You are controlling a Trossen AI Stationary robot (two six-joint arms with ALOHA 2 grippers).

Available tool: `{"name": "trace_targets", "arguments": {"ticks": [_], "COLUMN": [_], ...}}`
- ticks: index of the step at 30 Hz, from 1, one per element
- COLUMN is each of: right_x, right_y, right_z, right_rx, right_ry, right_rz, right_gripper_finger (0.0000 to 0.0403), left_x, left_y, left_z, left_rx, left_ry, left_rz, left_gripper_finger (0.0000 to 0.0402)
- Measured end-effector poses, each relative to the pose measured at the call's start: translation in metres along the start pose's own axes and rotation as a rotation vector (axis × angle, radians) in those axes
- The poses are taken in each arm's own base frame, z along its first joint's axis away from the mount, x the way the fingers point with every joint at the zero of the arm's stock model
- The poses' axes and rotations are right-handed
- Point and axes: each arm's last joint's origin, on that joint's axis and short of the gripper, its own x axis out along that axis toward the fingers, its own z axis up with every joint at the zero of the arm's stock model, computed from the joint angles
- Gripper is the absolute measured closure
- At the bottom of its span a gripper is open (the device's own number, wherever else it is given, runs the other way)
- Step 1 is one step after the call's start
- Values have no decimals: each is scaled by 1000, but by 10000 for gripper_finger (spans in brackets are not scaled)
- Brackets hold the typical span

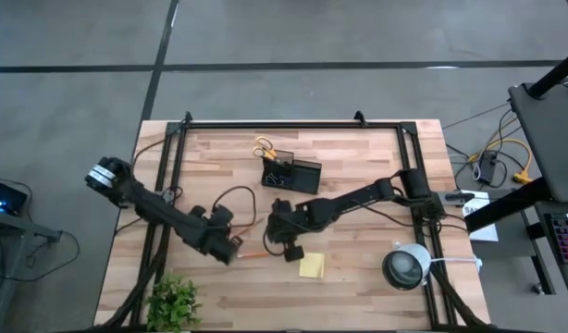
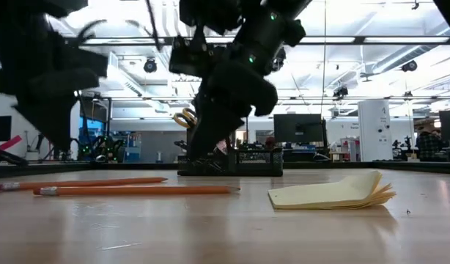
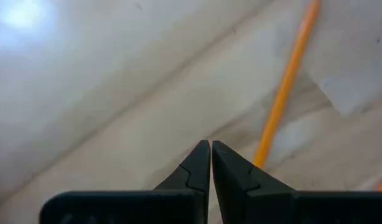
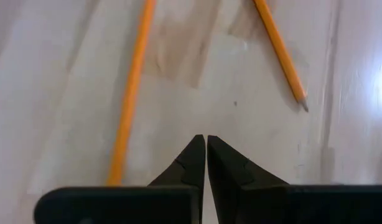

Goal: Pick and place office supplies into organizer
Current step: Put the bottom orange pencil into the black organizer bin

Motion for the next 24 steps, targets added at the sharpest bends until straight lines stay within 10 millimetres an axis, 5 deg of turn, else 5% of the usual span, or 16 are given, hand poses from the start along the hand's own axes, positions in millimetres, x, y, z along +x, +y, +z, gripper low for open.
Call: {"name": "trace_targets", "arguments": {"ticks": [7, 18, 24], "right_x": [-5, -14, -16], "right_y": [-9, -62, -57], "right_z": [14, 21, 8], "right_rx": [3, 243, 130], "right_ry": [-85, -142, 20], "right_rz": [-72, -126, -34], "right_gripper_finger": [394, 394, 394], "left_x": [25, 37, 35], "left_y": [17, 17, 13], "left_z": [-3, -3, -2], "left_rx": [-45, -65, -46], "left_ry": [8, 1, 21], "left_rz": [-122, -202, -253], "left_gripper_finger": [400, 400, 400]}}
